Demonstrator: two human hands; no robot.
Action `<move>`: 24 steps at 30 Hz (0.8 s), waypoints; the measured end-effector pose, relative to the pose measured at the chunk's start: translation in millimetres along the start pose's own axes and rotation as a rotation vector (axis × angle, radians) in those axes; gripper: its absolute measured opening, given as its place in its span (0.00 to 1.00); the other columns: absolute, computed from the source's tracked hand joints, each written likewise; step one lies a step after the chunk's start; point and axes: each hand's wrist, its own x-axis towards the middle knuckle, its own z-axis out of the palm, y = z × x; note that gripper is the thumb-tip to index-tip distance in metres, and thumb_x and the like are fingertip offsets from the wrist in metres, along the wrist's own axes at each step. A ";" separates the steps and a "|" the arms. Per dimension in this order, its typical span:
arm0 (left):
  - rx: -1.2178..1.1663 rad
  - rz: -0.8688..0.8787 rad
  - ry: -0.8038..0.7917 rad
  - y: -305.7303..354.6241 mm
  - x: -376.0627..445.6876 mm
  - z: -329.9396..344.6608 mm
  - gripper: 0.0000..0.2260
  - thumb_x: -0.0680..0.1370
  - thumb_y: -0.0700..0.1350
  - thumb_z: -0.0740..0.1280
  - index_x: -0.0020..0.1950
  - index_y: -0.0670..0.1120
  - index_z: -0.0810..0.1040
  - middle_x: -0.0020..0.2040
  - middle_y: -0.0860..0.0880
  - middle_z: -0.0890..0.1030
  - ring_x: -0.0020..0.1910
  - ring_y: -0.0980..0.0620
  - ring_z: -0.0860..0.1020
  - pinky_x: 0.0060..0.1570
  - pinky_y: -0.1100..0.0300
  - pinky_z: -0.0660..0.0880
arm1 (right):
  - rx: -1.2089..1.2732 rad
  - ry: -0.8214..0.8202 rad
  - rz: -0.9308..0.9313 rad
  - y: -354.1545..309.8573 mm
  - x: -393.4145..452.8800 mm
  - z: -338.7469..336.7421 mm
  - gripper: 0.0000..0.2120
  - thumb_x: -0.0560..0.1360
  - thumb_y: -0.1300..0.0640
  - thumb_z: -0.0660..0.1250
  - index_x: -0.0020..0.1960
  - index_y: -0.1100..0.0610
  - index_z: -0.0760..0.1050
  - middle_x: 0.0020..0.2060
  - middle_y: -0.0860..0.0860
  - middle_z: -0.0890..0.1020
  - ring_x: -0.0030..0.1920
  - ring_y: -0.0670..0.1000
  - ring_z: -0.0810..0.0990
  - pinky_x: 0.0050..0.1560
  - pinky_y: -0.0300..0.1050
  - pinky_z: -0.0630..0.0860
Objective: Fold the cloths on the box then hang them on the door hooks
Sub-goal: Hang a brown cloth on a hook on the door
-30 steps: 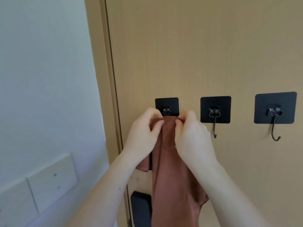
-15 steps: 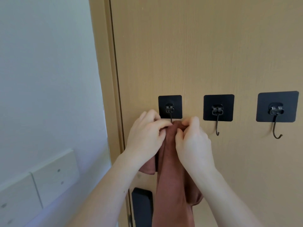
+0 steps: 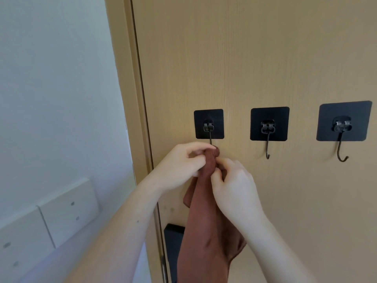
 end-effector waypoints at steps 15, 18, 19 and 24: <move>0.441 0.055 0.000 15.8 19.9 -5.4 0.05 0.77 0.47 0.75 0.52 0.52 0.84 0.42 0.44 0.82 0.42 0.45 0.82 0.49 0.42 0.81 | 0.657 -0.637 0.218 -0.9 10.7 -21.7 0.11 0.85 0.61 0.61 0.64 0.56 0.78 0.47 0.55 0.89 0.49 0.52 0.88 0.51 0.44 0.85; 0.463 0.057 0.031 14.3 19.3 -2.8 0.04 0.77 0.47 0.74 0.51 0.53 0.84 0.42 0.45 0.82 0.43 0.44 0.81 0.49 0.41 0.80 | 0.675 -0.658 0.253 6.7 16.8 -14.5 0.12 0.85 0.60 0.61 0.66 0.55 0.78 0.51 0.53 0.88 0.52 0.50 0.88 0.55 0.44 0.84; 0.467 0.051 0.042 13.5 18.9 -1.6 0.04 0.77 0.47 0.74 0.51 0.53 0.84 0.42 0.45 0.81 0.44 0.44 0.81 0.49 0.41 0.81 | 0.677 -0.658 0.259 9.6 18.5 -12.4 0.12 0.85 0.59 0.60 0.66 0.55 0.78 0.52 0.53 0.88 0.53 0.50 0.87 0.56 0.44 0.83; 0.491 0.026 0.085 11.7 14.4 6.5 0.05 0.78 0.46 0.71 0.53 0.53 0.83 0.44 0.49 0.81 0.46 0.47 0.81 0.52 0.45 0.80 | 0.673 -0.746 0.292 22.5 16.0 -1.3 0.12 0.83 0.58 0.64 0.66 0.54 0.79 0.55 0.50 0.88 0.57 0.48 0.86 0.64 0.47 0.79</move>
